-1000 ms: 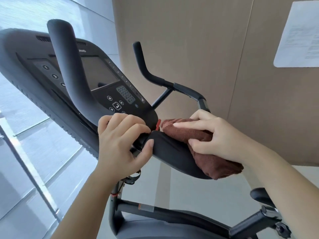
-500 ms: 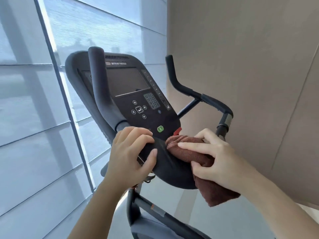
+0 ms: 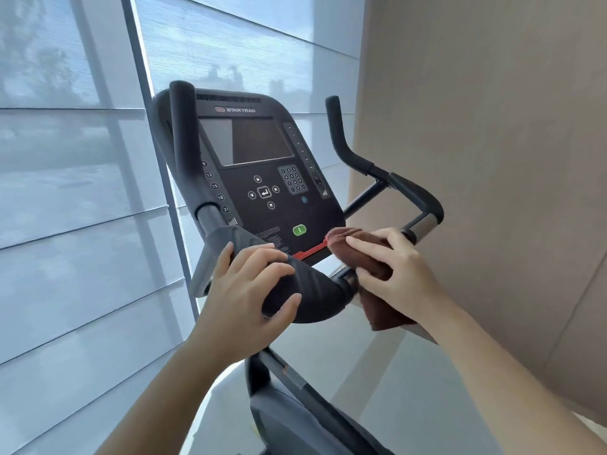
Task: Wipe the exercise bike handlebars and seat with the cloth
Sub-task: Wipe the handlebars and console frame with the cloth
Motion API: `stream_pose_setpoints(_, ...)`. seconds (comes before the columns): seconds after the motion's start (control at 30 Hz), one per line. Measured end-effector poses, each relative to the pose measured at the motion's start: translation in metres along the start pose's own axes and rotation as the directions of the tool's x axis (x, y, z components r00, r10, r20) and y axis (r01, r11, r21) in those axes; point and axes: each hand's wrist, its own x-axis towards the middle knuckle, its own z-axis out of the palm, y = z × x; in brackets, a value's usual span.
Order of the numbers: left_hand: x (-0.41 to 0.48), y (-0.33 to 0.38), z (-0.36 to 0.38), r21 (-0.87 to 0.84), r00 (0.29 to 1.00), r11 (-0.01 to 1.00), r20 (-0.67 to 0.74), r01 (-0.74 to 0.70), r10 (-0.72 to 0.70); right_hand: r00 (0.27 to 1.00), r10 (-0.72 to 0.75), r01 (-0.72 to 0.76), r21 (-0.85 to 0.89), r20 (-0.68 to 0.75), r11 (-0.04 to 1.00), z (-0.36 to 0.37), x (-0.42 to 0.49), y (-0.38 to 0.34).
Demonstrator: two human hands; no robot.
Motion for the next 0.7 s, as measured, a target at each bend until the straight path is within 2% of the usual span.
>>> stream_pose_setpoints(0.23, 0.003, 0.016, 0.017, 0.104, 0.985, 0.992, -0.168, 0.068, -0.05, 0.978, -0.111, 0.115, 0.015, -0.177, 0.993, 0.032, -0.004, -0.023)
stream_pose_setpoints(0.33, 0.004, 0.016, 0.021, 0.112, 0.972, 0.991, -0.232, 0.067, -0.039, 0.982, -0.133, 0.137, 0.019, -0.131, 0.99, 0.027, 0.005, -0.004)
stream_pose_setpoints(0.5, 0.004, 0.015, 0.027, 0.125, 0.947, 0.99, -0.321, 0.062, -0.019, 0.997, 0.02, -0.022, -0.032, -0.073, 0.999, 0.012, 0.029, 0.033)
stream_pose_setpoints(0.6, 0.005, 0.013, 0.03, 0.122, 0.933, 0.991, -0.36, 0.051, -0.004, 0.995, -0.002, 0.001, -0.01, -0.104, 1.0, 0.019, 0.024, 0.022)
stream_pose_setpoints(0.7, 0.005, 0.009, 0.035, 0.128, 0.918, 0.991, -0.396, 0.033, 0.02, 0.985, -0.091, 0.097, 0.032, -0.146, 0.995, 0.03, 0.01, 0.005)
